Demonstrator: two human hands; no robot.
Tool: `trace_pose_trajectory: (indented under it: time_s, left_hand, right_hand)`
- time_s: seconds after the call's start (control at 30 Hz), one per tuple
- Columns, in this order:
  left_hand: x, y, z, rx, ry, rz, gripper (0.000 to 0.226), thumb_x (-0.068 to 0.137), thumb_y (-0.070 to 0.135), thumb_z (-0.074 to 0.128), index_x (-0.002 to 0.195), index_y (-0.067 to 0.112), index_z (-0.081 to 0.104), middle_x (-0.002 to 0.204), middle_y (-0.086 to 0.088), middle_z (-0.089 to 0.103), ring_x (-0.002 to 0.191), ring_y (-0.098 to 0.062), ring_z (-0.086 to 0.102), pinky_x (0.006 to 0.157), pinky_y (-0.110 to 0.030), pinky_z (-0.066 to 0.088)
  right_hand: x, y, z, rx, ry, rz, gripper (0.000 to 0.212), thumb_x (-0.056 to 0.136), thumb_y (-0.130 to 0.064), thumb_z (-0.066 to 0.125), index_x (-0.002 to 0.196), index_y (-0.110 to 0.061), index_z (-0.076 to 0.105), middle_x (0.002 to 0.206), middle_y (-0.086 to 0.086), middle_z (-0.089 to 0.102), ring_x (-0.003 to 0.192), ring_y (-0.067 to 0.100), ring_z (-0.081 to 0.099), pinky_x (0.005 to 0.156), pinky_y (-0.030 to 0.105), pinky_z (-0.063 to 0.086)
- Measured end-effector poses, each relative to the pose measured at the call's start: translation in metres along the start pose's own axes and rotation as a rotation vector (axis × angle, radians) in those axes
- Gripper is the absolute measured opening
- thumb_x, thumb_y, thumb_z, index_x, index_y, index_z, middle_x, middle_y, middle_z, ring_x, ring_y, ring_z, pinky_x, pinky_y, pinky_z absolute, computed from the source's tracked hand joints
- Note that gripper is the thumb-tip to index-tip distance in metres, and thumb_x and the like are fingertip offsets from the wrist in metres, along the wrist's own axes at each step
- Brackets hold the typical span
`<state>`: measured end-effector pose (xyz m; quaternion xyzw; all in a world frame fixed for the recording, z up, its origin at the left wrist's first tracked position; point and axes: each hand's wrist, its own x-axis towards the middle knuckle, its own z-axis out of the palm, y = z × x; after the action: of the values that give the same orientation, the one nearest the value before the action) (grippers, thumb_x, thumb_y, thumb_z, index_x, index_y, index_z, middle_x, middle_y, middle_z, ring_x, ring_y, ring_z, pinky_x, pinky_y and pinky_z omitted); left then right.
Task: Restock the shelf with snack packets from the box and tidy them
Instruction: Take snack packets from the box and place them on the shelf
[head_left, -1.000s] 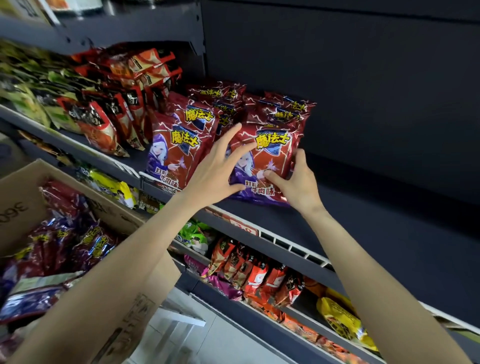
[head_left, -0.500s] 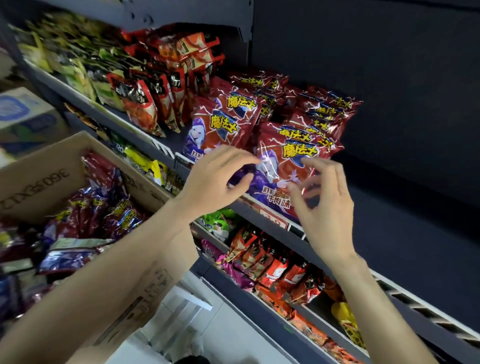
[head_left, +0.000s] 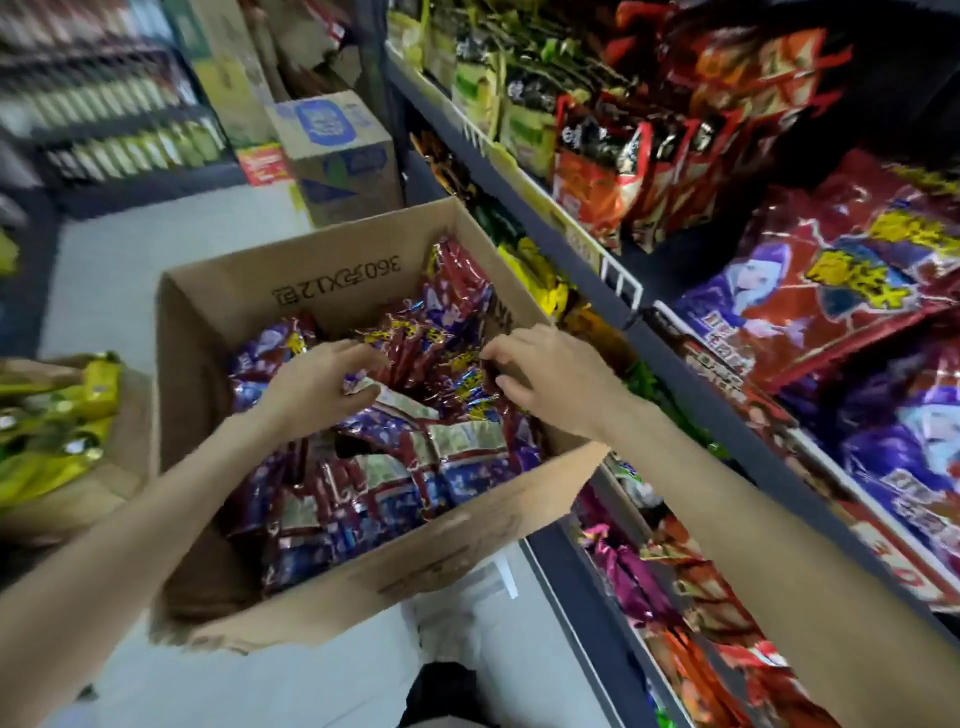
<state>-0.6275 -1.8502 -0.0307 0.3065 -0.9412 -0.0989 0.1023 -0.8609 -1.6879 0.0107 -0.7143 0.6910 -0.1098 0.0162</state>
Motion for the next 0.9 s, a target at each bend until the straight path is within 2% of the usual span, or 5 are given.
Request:
trace_pose_trajectory:
  time_s: [0.2, 0.47, 0.6, 0.7, 0.9]
  left_hand:
    - [0.011, -0.085, 0.039, -0.026, -0.018, -0.264, 0.044, 0.087, 0.031, 0.065, 0.127, 0.016, 0.055, 0.125, -0.007, 0.056, 0.114, -0.025, 0.051, 0.086, -0.036, 0.044]
    - [0.095, -0.114, 0.083, 0.003, -0.201, -0.197, 0.069, 0.088, 0.024, 0.062, 0.147, 0.014, 0.027, 0.145, -0.009, 0.036, 0.13, -0.028, 0.037, 0.101, -0.038, 0.041]
    - [0.128, -0.127, 0.107, 0.11, -0.34, -0.142, 0.083, 0.084, 0.023, 0.064, 0.15, 0.011, 0.015, 0.152, -0.012, 0.025, 0.139, -0.029, 0.023, 0.112, -0.039, 0.029]
    - [0.134, -0.139, 0.118, 0.173, -0.415, -0.132, 0.086, 0.084, 0.032, 0.066, 0.149, 0.011, 0.015, 0.15, -0.013, 0.028, 0.14, -0.029, 0.023, 0.114, -0.037, 0.021]
    - [0.139, -0.144, 0.117, 0.36, -0.389, 0.003, 0.057, 0.087, 0.025, 0.062, 0.137, 0.015, 0.037, 0.129, -0.012, 0.045, 0.121, -0.03, 0.039, 0.097, -0.037, 0.036]
  right_hand:
    - [0.108, 0.003, 0.095, 0.032, -0.221, 0.187, 0.052, 0.096, -0.038, 0.052, 0.14, -0.013, 0.039, 0.134, 0.008, 0.048, 0.122, 0.029, 0.046, 0.095, 0.04, 0.045]
    - [0.182, 0.01, 0.17, 0.168, -0.304, 0.639, 0.077, 0.091, -0.046, 0.057, 0.149, -0.015, 0.016, 0.146, 0.017, 0.034, 0.127, 0.036, 0.043, 0.095, 0.043, 0.043]
    - [0.194, 0.013, 0.185, 0.246, -0.173, 0.656, 0.062, 0.088, -0.048, 0.06, 0.137, -0.022, 0.033, 0.135, 0.011, 0.045, 0.11, 0.032, 0.057, 0.078, 0.037, 0.046]
    - [0.204, 0.011, 0.19, 0.314, -0.124, 0.624, 0.051, 0.088, -0.047, 0.061, 0.13, -0.026, 0.042, 0.132, 0.008, 0.043, 0.105, 0.029, 0.057, 0.079, 0.035, 0.045]
    - [0.211, 0.016, 0.198, 0.24, -0.134, 0.658, 0.048, 0.089, -0.046, 0.06, 0.127, -0.018, 0.05, 0.131, 0.007, 0.048, 0.114, 0.028, 0.052, 0.083, 0.037, 0.045]
